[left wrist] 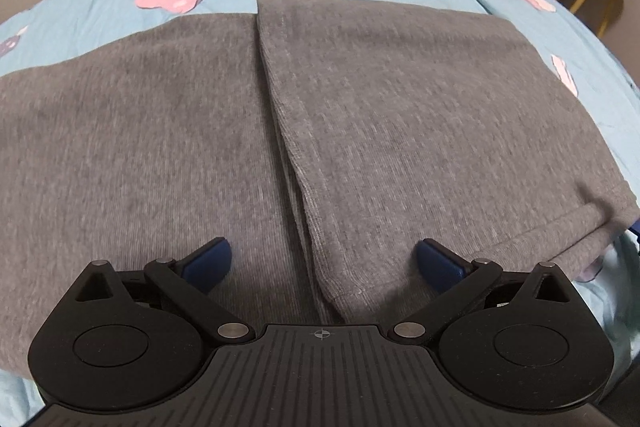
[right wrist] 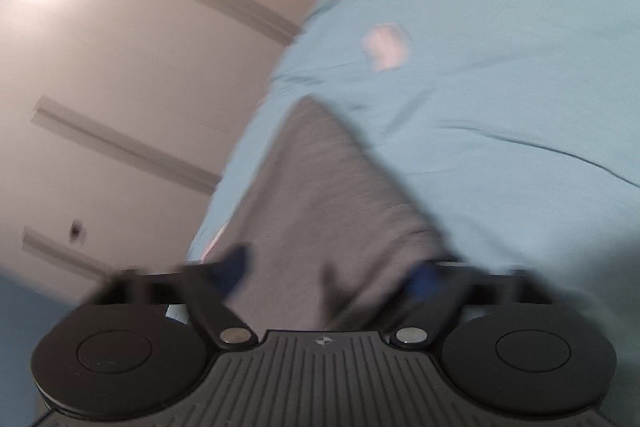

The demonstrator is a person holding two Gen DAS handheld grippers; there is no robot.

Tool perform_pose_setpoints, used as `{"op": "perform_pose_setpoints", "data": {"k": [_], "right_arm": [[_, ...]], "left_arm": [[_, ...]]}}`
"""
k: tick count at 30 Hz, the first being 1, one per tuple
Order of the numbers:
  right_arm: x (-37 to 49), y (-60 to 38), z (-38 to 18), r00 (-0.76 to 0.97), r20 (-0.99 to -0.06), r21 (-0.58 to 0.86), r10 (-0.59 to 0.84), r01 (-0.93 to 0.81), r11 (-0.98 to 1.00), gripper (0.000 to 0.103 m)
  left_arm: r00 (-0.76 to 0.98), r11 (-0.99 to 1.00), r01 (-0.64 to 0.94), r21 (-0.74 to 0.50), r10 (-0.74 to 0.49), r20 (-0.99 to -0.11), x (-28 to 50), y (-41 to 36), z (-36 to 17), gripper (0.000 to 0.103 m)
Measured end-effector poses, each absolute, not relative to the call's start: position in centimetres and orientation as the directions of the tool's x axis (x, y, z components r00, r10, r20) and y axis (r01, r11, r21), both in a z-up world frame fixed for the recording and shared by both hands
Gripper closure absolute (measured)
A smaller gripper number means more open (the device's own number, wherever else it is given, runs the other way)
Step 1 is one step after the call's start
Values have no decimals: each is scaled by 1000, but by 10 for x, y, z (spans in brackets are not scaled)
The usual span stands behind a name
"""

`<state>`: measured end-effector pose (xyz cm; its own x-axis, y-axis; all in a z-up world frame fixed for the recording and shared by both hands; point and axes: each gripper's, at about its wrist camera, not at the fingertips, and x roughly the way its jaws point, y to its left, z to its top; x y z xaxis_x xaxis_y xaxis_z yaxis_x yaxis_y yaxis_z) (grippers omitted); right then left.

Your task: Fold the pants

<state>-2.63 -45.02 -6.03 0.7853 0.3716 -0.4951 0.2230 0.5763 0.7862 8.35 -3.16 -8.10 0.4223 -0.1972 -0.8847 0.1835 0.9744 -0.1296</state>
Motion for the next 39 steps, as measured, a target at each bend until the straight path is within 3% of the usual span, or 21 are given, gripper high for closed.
{"op": "perform_pose_setpoints", "data": {"k": [3,4,5,6,10,13,15,17,23,27,34,39], "right_arm": [[-19,-449,-57,786,-530,739,318,243,629,19],[-17,-453,-62,771,-558,733,306,284,618,29],[-18,-459,-67,764,-566,741,311,305,599,34],[-20,-464,-68,764,-555,763,330,308,569,34],[-34,-474,-55,772,-548,772,322,318,550,33],[-52,-475,-48,776,-603,678,186,375,632,10],[-54,-470,-38,782,-620,575,66,396,716,10],[-48,-463,-34,791,-604,576,97,349,740,9],[-35,-433,-49,741,-660,501,122,314,806,8],[-40,-434,-51,751,-647,531,134,317,786,8],[-41,-423,-43,757,-640,499,135,275,822,7],[-35,-408,-46,737,-662,442,136,238,865,7]], "left_arm": [[445,981,127,-144,-186,-876,78,-18,-76,0],[466,985,93,-144,-171,-868,74,-9,-72,0],[496,987,62,-149,-160,-853,67,2,-66,0],[544,985,29,-171,-159,-824,58,18,-60,0],[677,946,-169,-276,-92,-730,14,96,-48,0],[712,875,-335,-350,-8,-702,-18,162,-48,0],[713,833,-408,-374,35,-701,-31,196,-52,0],[688,798,-473,-373,70,-723,-34,223,-60,0],[744,654,-465,-597,-77,-664,-19,267,-87,0],[730,629,-493,-601,-77,-679,-3,281,-102,0],[778,625,-441,-644,-91,-621,-1,295,-110,0],[816,513,-439,-738,-115,-566,2,317,-120,0]]}}
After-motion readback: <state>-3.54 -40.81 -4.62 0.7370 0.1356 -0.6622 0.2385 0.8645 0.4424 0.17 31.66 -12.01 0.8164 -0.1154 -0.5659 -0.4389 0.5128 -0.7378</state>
